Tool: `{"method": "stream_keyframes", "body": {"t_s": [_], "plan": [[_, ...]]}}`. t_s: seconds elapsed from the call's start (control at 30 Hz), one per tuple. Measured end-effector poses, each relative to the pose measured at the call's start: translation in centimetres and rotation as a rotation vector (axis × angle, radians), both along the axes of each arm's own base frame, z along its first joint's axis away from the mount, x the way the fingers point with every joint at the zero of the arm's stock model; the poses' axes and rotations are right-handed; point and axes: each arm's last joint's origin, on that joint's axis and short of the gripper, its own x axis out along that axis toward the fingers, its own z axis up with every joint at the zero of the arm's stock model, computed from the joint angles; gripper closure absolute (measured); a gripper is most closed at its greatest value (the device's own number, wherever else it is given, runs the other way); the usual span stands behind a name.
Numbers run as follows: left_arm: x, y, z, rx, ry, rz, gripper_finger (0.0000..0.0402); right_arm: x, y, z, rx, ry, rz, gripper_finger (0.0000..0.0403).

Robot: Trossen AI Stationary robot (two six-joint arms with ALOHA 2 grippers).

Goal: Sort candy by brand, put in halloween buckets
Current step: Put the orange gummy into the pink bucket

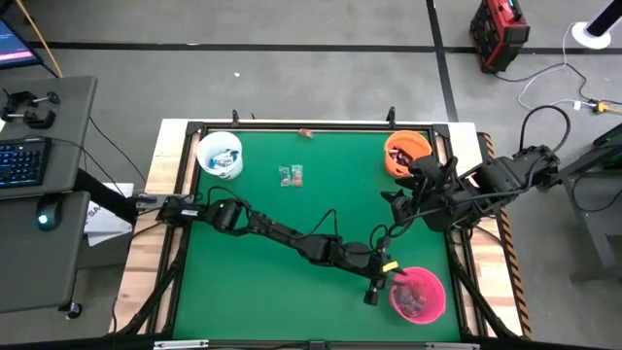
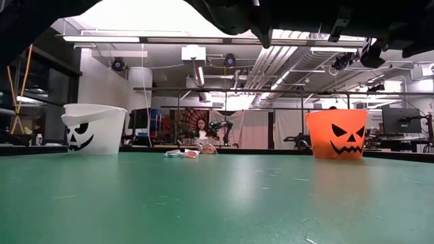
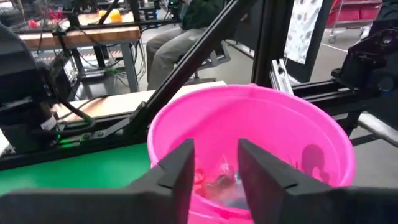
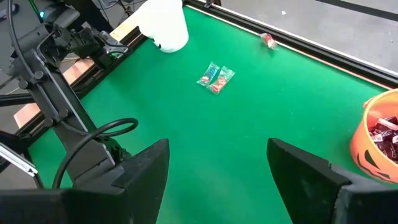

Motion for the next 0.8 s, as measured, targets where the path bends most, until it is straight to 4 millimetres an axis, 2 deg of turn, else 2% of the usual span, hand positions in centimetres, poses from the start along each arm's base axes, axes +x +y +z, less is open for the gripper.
{"method": "stream_keyframes", "body": {"t_s": [0.17,0.27,0.37,0.43,0.53,0.6,0.7,0.8], "plan": [[-0.2,0.1,0.4,-0.017,0.041,0.006,0.0239,0.0,0.0,0.0,-0.003,0.003,0.002,0.0139],[-1.1,0.7,2.3,0.021,0.171,0.013,0.0226,0.0,0.0,0.0,0.004,0.008,0.006,0.0139],[-2.8,2.6,4.9,0.091,0.353,0.028,0.0224,0.0,0.0,-0.1,-0.003,0.009,0.002,0.0139],[-4.1,4.3,5.7,0.134,0.509,0.048,0.0224,0.1,-0.2,-0.3,-0.028,0.012,-0.015,0.0139],[-6.5,7.0,5.4,0.136,0.745,0.085,0.0226,0.4,-0.7,-0.7,-0.069,0.038,-0.025,0.0139],[-8.4,8.6,5.1,0.115,0.833,0.126,0.0226,0.7,-1.2,-1.1,-0.079,0.062,-0.034,0.0139],[-12.0,10.2,4.9,0.056,0.861,0.184,0.0226,0.9,-1.9,-1.3,-0.084,0.084,-0.058,0.0139],[-16.7,11.0,4.5,-0.047,0.818,0.257,0.0227,1.0,-2.4,-1.3,-0.107,0.096,-0.067,0.0139]]}}
